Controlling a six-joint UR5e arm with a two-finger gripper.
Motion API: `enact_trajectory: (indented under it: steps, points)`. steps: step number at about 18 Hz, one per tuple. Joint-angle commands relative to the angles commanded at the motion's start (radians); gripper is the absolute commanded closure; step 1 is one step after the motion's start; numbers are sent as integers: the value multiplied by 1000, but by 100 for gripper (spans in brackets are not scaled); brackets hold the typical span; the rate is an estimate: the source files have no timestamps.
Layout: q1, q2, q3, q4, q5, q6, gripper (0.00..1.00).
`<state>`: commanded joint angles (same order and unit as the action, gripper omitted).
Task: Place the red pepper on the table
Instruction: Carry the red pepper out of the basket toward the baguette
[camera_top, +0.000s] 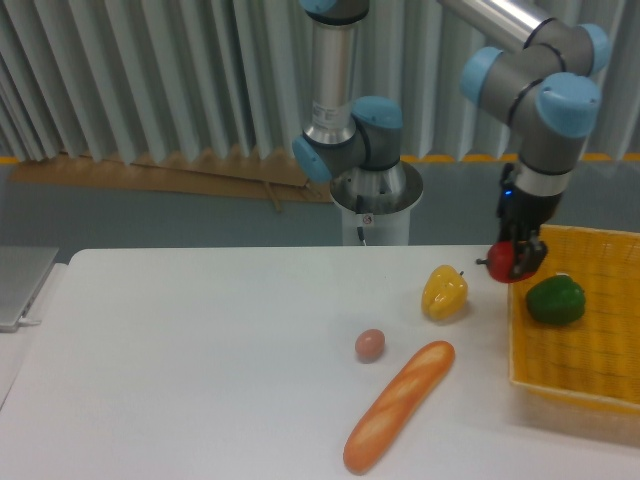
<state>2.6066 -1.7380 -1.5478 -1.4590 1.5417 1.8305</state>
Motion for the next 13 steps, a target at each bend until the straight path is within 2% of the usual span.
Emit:
enact_trajectory:
  steps: [3,6,9,13]
  points:
    - [-77,-9,0,12,-8,-77,55]
    - [-146,-18,0,84,-35,-176,55]
    - [-218,-61,-2,155,-31,-273,55]
    - [-256,-103,-6,226,-25,-339,55]
